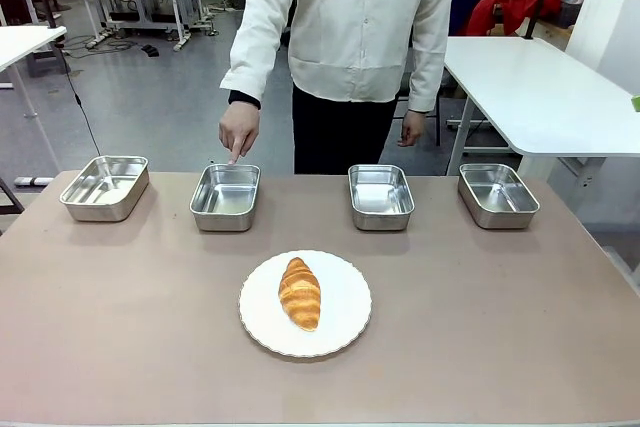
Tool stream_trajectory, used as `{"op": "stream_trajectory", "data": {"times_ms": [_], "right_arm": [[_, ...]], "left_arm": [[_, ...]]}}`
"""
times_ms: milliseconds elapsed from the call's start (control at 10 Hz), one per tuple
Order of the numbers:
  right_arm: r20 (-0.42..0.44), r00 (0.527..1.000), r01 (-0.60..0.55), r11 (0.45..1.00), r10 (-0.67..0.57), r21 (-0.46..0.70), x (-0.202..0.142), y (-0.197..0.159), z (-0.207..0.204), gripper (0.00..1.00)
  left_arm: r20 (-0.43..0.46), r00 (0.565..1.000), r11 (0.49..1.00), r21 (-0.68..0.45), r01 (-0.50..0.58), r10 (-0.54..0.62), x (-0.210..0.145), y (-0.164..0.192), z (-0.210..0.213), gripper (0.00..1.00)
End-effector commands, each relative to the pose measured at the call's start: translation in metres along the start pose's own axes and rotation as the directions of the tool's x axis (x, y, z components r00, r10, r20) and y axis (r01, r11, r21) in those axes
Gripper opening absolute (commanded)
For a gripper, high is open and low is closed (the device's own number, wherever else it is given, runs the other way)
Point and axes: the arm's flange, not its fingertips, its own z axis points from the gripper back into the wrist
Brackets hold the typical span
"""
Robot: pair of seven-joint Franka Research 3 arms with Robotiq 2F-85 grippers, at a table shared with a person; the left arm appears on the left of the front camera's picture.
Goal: Place the bread in the container.
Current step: Place the Butter Roll into the Airtight Container indicated by the human.
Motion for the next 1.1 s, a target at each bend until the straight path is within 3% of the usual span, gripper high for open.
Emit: {"op": "stream_trajectory", "data": {"times_ms": [0, 700, 1000], "right_arm": [[0.024, 1.0, -0.003, 1.0, 0.003, 0.008, 0.0, -0.001, -0.001, 1.0], [0.024, 1.0, -0.003, 1.0, 0.003, 0.008, 0.0, -0.001, -0.001, 1.0], [0.024, 1.0, -0.003, 1.0, 0.003, 0.008, 0.0, -0.001, -0.001, 1.0]], "left_arm": [[0.016, 1.0, 1.0, -0.013, 0.012, -0.012, -0.001, -0.001, 0.003, 1.0], [0.0, 1.0, 1.0, 0.0, 0.0, 0.0, 0.0, 0.0, 0.0, 1.0], [-0.129, 0.989, 0.997, 0.024, -0.068, 0.07, 0.079, -0.049, 0.006, 1.0]]}}
